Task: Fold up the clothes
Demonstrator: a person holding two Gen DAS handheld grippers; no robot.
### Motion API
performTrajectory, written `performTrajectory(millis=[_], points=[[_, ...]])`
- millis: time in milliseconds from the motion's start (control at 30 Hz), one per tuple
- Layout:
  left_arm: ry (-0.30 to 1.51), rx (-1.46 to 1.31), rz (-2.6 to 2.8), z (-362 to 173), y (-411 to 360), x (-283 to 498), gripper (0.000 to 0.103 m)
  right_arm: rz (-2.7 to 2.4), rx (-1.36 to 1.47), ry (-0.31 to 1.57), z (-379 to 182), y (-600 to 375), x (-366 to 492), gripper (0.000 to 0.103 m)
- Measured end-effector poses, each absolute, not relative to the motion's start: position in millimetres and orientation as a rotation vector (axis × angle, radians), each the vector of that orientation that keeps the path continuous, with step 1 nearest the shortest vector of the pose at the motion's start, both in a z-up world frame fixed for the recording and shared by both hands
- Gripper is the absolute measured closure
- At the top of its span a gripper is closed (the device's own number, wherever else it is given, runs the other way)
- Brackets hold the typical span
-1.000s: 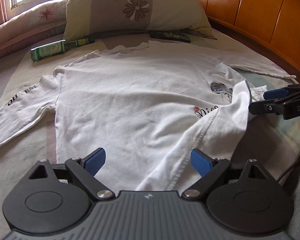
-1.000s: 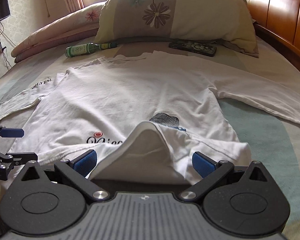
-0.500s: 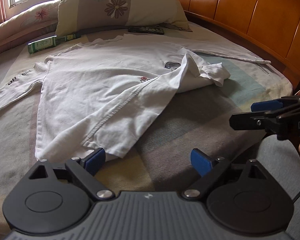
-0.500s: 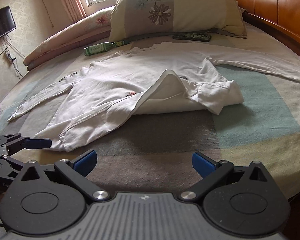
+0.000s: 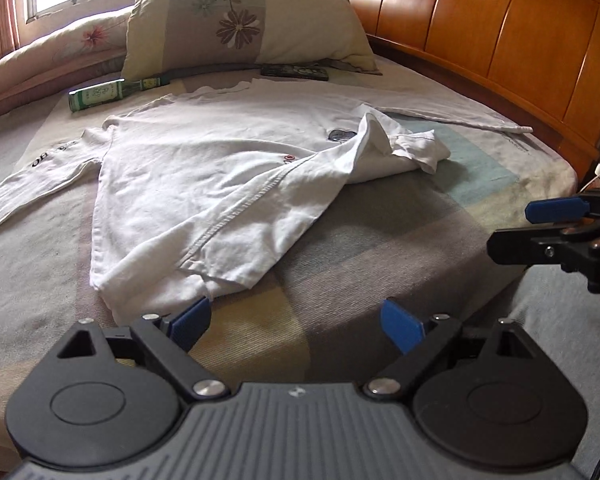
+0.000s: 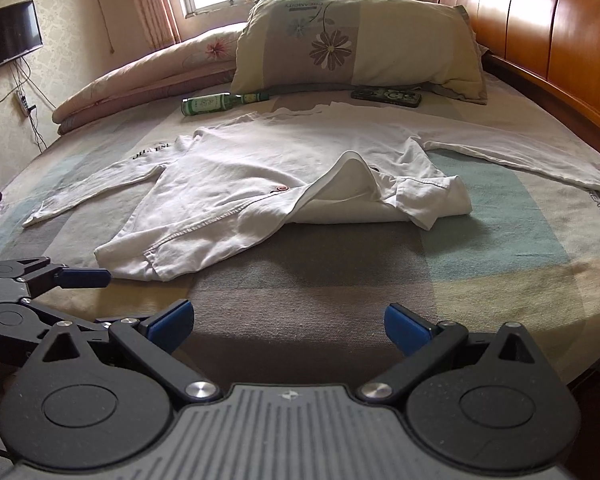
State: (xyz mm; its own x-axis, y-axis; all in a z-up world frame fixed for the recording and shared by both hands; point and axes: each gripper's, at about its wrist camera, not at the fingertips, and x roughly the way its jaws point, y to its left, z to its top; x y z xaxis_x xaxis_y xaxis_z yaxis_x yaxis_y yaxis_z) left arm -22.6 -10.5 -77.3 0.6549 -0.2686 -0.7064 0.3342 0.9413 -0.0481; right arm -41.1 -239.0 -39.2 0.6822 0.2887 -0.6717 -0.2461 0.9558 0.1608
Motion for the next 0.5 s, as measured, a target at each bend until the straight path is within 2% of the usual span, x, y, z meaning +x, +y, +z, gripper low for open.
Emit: performTrajectory(millis=[200,500], points=[[0.774,0.141,-0.325,-93,-7,-2,0.011,0.279,-0.008,0.79,-68,-237,-4,0.0],[0.769,0.358,-0.269,-116,-23,37,0.009,0.28,0.129,0.744,-96,-257,21,0.0]])
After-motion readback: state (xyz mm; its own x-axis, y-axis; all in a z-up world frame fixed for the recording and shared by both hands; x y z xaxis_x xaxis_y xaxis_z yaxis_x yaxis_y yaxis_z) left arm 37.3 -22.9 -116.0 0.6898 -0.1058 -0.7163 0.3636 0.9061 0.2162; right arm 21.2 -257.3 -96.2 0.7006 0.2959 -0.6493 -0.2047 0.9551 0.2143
